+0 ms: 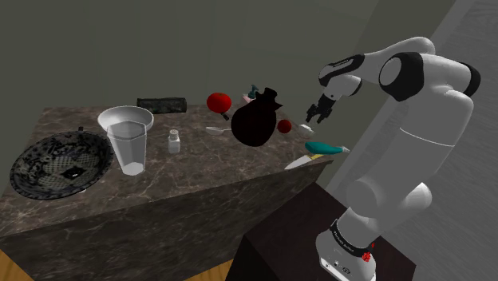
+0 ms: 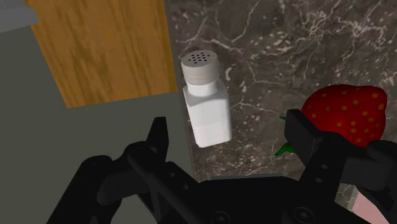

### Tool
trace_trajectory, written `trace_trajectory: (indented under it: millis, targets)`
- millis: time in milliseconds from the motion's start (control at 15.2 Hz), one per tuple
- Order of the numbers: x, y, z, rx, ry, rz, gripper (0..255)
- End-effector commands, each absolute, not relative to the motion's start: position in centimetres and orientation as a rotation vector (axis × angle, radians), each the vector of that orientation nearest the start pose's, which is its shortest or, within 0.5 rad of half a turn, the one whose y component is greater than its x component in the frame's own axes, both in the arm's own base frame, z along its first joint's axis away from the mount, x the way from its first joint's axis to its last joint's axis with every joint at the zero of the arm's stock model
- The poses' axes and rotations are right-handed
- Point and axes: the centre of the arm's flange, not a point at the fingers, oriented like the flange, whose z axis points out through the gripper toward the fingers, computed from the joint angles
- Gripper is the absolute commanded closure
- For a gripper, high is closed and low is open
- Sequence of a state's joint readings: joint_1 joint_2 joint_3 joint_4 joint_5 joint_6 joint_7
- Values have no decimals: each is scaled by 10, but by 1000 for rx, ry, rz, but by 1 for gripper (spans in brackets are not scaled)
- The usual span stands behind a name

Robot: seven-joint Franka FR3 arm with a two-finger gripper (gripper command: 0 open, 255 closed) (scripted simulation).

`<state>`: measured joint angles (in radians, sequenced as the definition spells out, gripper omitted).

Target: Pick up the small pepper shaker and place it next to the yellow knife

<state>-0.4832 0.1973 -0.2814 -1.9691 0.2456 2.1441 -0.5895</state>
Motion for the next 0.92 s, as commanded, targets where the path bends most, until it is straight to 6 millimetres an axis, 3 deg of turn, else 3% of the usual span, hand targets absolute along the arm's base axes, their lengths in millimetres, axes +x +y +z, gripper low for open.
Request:
trace_trajectory:
  millis: [0, 66, 330, 858]
  targets:
    - [439, -399, 376, -2979, 458, -129, 0]
    - [439, -399, 376, -2979, 458, -129, 0]
    - [434, -405, 425, -2979, 458, -129, 0]
    - [434, -405, 425, -2979, 458, -129, 0]
